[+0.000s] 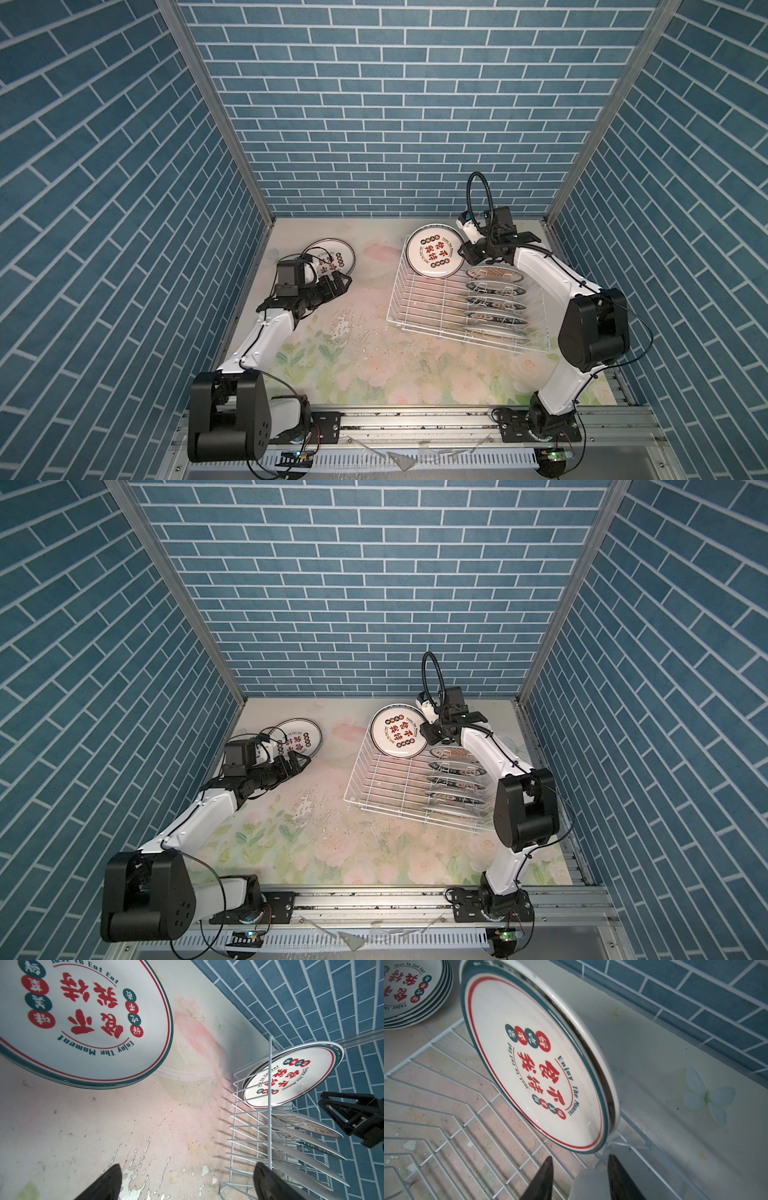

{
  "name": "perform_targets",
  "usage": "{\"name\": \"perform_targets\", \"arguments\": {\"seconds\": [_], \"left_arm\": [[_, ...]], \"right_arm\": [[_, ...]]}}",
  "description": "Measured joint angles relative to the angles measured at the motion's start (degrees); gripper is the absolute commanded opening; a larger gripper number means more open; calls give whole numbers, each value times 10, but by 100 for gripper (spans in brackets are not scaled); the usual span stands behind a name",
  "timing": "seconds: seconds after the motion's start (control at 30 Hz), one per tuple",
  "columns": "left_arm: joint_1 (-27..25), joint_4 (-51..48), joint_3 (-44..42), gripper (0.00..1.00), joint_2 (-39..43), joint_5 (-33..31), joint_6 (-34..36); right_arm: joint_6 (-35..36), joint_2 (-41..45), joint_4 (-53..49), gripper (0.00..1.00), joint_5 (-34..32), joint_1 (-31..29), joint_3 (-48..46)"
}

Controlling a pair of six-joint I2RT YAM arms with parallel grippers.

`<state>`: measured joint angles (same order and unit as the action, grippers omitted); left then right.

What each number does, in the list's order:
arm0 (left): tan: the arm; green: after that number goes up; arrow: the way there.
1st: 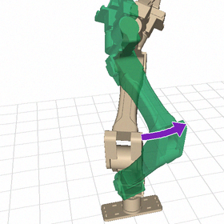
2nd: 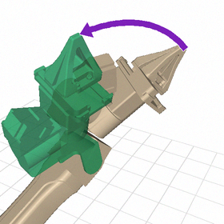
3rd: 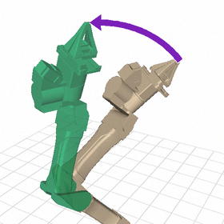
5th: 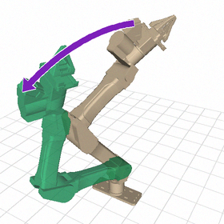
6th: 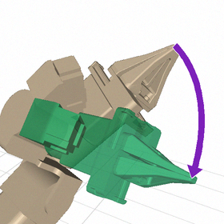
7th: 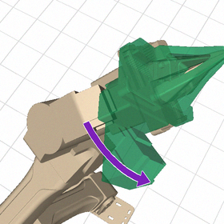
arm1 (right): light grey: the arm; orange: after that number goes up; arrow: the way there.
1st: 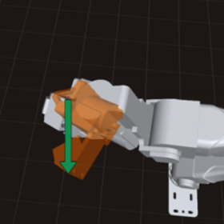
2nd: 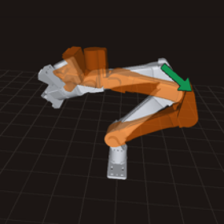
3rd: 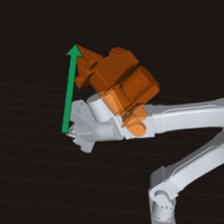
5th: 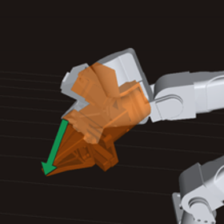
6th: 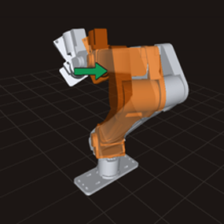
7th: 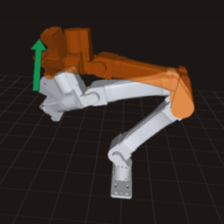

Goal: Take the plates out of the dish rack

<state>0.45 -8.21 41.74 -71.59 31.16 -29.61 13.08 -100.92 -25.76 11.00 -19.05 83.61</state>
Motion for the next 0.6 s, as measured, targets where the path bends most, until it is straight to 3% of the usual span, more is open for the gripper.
{"name": "perform_targets", "arguments": {"seconds": [0.6], "left_arm": [[0,0,0,99,6,0,0]], "right_arm": [[-52,-35,29,45,-2,0,0]]}}
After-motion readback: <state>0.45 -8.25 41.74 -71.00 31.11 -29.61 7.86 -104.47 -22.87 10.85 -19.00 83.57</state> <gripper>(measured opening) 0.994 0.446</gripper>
